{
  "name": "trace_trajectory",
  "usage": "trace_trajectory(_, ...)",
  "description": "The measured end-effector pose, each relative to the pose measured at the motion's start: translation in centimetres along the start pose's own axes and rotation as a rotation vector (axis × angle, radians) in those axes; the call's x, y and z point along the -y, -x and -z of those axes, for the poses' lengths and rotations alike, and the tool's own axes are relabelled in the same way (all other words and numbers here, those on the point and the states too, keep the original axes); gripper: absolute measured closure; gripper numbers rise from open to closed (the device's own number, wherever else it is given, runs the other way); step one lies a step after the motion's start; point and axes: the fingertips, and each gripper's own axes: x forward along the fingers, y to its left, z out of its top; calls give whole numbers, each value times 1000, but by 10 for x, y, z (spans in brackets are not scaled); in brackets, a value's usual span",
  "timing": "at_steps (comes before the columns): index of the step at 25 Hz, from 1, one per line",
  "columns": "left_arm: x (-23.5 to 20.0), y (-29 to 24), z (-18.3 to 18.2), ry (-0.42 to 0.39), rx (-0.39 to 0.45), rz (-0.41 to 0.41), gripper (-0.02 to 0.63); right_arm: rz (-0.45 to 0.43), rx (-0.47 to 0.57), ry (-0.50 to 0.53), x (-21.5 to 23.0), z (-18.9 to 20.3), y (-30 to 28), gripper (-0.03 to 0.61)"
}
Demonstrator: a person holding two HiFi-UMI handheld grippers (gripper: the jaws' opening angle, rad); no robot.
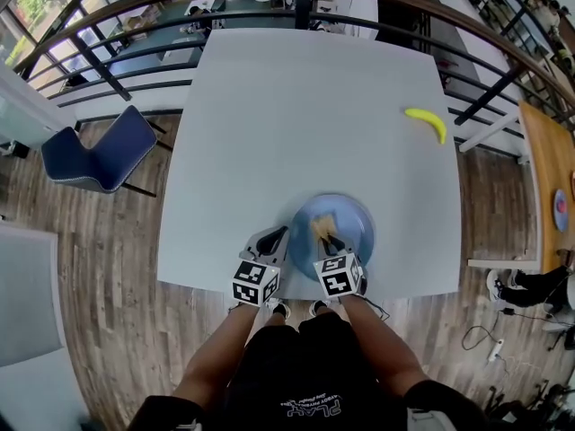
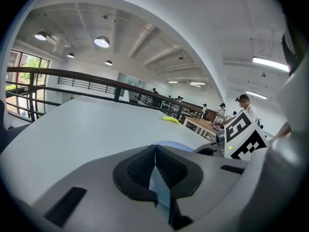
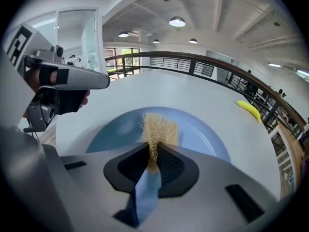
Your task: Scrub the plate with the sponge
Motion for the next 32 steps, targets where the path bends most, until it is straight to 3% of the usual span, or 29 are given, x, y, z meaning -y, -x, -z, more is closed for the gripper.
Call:
trace_trajectory(12, 6, -9, -2, -4, -6, 8, 601, 155, -43, -38, 65, 33, 17, 522)
trace_trajectory(20, 0, -7, -4, -14, -16, 2, 601, 204, -61, -46, 79, 37, 23, 522)
trace_trajectory(24, 2, -8, 1, -10, -25, 7, 601, 192, -59, -49, 76, 36, 25, 522)
trace_trajectory(32, 7, -3, 2, 4, -13, 12, 601, 82, -5, 84, 16, 16, 37, 522)
